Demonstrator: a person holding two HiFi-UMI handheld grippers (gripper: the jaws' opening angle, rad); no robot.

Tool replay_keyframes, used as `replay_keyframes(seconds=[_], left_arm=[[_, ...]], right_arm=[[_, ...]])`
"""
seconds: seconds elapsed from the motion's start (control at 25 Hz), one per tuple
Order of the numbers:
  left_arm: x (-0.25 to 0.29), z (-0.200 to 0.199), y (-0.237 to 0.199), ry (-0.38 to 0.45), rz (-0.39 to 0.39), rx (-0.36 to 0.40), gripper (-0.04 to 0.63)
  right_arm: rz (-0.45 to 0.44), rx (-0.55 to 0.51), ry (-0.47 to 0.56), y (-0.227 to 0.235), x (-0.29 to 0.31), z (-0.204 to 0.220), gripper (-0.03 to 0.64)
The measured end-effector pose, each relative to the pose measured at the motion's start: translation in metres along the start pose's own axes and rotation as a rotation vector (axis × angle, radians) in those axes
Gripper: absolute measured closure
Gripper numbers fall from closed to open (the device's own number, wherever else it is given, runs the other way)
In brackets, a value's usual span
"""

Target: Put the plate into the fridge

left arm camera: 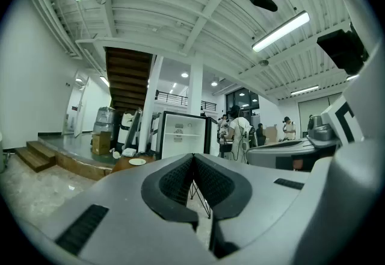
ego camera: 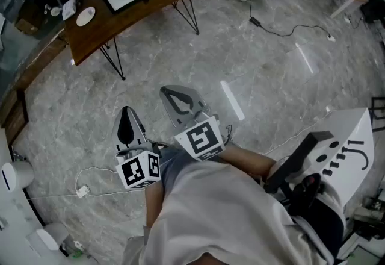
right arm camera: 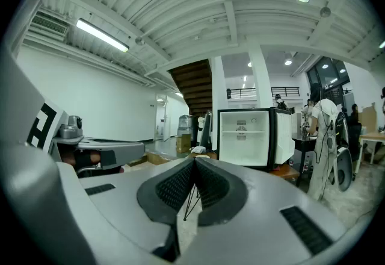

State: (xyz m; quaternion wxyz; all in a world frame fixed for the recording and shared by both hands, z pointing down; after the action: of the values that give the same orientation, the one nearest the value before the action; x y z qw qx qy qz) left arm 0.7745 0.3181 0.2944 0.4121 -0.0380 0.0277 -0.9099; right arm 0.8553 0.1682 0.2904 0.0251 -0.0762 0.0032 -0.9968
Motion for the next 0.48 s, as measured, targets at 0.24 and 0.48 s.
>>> replay_keyframes(seconds=[0.24, 0.48], left_arm=[[0.004, 0.005, -0.013, -0.003, -0.004, -0.005, 0.577], [0.026, 0.008, -0.039, -0.030, 0.002, 0.045, 0.577]], right_arm=[[-0.003, -0.016, -0.009, -0.005, 0.011, 0.004, 0.600], [-0.021, 0.021, -0.023, -0.012, 0.038, 0.004, 0.600]])
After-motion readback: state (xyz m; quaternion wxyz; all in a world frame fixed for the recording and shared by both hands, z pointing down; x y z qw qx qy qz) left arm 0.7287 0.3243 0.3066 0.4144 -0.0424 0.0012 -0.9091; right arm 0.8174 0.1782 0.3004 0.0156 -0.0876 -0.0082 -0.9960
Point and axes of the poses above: the fingertips, and each gripper's own axes: x forward along the fingers, y to its right, z out of its underside, the point moved 9 cm from there along -x, backward along the fingers, and after that the axes turned 2 degrees about -z, right-handed, at the moved point
